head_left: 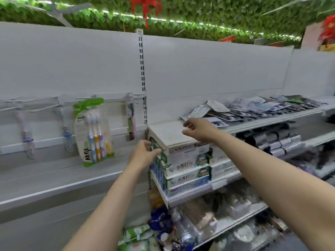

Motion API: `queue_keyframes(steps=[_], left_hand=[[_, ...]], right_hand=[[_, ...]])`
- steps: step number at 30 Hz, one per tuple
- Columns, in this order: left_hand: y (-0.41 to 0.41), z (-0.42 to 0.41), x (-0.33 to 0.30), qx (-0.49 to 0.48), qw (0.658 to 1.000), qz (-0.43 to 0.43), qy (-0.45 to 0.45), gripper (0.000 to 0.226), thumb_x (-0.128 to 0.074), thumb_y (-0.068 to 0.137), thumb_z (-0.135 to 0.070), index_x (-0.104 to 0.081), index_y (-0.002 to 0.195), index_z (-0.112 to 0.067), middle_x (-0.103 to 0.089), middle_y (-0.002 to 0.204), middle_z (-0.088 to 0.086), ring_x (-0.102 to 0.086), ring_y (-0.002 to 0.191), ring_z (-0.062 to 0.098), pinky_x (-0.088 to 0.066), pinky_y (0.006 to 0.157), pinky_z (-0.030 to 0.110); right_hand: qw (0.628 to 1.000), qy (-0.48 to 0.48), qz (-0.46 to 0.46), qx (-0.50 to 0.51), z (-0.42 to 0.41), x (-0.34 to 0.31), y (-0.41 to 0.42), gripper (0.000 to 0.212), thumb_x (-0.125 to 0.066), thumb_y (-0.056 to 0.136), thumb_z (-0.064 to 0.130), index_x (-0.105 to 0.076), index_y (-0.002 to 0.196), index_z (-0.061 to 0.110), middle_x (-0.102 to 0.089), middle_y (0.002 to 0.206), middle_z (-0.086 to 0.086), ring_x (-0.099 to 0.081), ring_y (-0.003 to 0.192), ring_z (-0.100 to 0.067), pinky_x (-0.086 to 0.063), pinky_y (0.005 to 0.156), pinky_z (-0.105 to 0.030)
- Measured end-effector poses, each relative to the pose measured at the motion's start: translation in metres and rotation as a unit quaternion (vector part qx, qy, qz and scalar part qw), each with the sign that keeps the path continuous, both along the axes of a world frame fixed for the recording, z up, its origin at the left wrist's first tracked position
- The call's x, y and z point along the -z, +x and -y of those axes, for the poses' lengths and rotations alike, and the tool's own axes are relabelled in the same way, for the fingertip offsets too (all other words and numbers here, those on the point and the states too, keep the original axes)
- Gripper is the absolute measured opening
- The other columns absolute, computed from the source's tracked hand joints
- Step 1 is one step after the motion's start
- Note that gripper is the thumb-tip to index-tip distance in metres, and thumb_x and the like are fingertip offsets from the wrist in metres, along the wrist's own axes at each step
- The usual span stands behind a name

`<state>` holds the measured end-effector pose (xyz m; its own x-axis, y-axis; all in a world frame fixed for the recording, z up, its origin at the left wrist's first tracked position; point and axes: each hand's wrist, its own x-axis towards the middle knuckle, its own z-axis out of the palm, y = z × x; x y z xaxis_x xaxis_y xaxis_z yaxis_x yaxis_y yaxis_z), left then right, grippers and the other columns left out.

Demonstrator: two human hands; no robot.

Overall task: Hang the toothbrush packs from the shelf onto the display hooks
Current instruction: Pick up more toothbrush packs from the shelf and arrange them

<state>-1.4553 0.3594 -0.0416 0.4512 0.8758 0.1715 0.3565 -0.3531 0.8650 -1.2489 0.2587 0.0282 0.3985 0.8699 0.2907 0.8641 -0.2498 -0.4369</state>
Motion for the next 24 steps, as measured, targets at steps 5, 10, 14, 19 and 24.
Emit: queue_keyframes(steps=[5, 10, 14, 19, 24], left_hand=[[0.100, 0.054, -0.069, 0.119, 0.968, -0.122, 0.184, 0.051, -0.073, 0.085, -0.039, -0.054, 0.127, -0.016, -0.061, 0.124, 0.004, -0.058, 0.113, 0.023, -0.048, 0.097, 0.037], [0.195, 0.098, -0.103, 0.171, 0.926, -0.175, 0.288, 0.051, -0.071, 0.087, -0.039, -0.053, 0.128, -0.015, -0.058, 0.131, 0.005, -0.054, 0.119, 0.023, -0.045, 0.099, 0.037], [0.280, 0.126, -0.109, 0.216, 0.900, -0.193, 0.326, 0.052, -0.068, 0.089, -0.041, -0.052, 0.131, -0.016, -0.057, 0.135, 0.005, -0.053, 0.122, 0.023, -0.044, 0.100, 0.037], [0.412, 0.159, -0.097, 0.259, 0.871, -0.198, 0.367, 0.052, -0.067, 0.088, -0.045, -0.053, 0.129, -0.016, -0.058, 0.132, 0.008, -0.054, 0.120, 0.025, -0.045, 0.098, 0.037], [0.562, 0.189, -0.090, 0.289, 0.868, -0.167, 0.369, 0.050, -0.063, 0.090, -0.048, -0.054, 0.129, -0.018, -0.058, 0.133, 0.003, -0.054, 0.122, 0.022, -0.043, 0.099, 0.034]], right_hand=[[0.982, -0.073, 0.164, 0.058, 0.089, -0.037, 0.092, 0.044, -0.060, 0.096, 0.044, -0.057, 0.134, 0.021, -0.060, 0.136, -0.007, -0.055, 0.122, -0.029, -0.046, 0.095, -0.039], [0.975, -0.054, 0.189, 0.106, 0.168, -0.058, 0.172, 0.044, -0.060, 0.096, 0.044, -0.055, 0.135, 0.022, -0.059, 0.137, -0.007, -0.054, 0.124, -0.029, -0.046, 0.094, -0.038], [0.974, -0.025, 0.175, 0.141, 0.225, -0.055, 0.243, 0.045, -0.059, 0.097, 0.043, -0.056, 0.135, 0.020, -0.058, 0.139, -0.006, -0.053, 0.126, -0.026, -0.044, 0.096, -0.037], [0.967, -0.033, 0.180, 0.176, 0.276, -0.043, 0.351, 0.047, -0.058, 0.098, 0.043, -0.054, 0.138, 0.018, -0.056, 0.142, -0.004, -0.051, 0.129, -0.025, -0.043, 0.101, -0.036], [0.965, -0.060, 0.176, 0.186, 0.308, -0.051, 0.475, 0.048, -0.057, 0.099, 0.043, -0.052, 0.140, 0.020, -0.054, 0.145, -0.002, -0.049, 0.132, -0.022, -0.043, 0.105, -0.038]])
